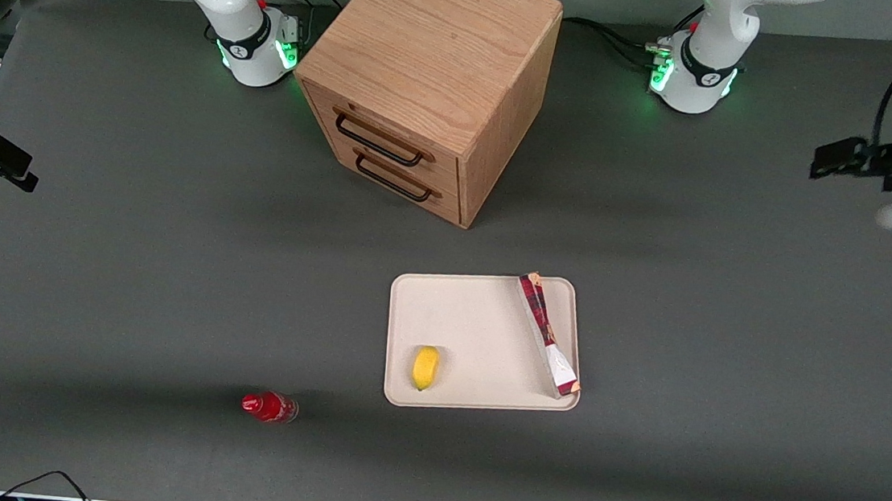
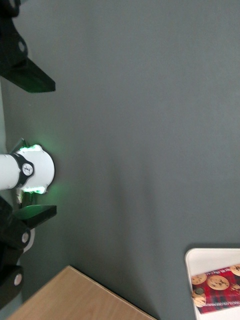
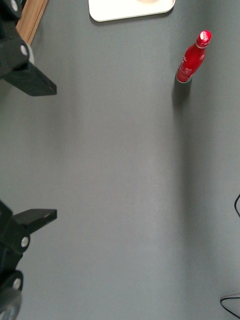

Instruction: Place red cookie box on tray

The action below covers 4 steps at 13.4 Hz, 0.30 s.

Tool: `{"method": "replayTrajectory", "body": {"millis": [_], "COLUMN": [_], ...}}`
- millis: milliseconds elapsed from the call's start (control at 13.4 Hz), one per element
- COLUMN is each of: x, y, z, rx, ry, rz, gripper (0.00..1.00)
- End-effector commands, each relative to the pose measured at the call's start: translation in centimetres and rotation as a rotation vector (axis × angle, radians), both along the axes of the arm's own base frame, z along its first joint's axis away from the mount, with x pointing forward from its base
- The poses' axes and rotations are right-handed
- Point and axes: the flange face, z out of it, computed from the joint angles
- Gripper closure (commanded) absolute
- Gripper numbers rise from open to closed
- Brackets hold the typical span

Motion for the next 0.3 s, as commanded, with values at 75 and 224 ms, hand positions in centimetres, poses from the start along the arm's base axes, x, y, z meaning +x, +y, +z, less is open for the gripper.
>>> {"method": "replayTrajectory", "body": {"millis": [75,224], "x": [-2.1,-1.4], "y": [1.6,2.0], "z": [1.9,1.6], "rx": [0.029,0.03], "ry": [-0.039,-0.036], "rz": [-0.009,0.0], "gripper": [0.0,0.0]}}
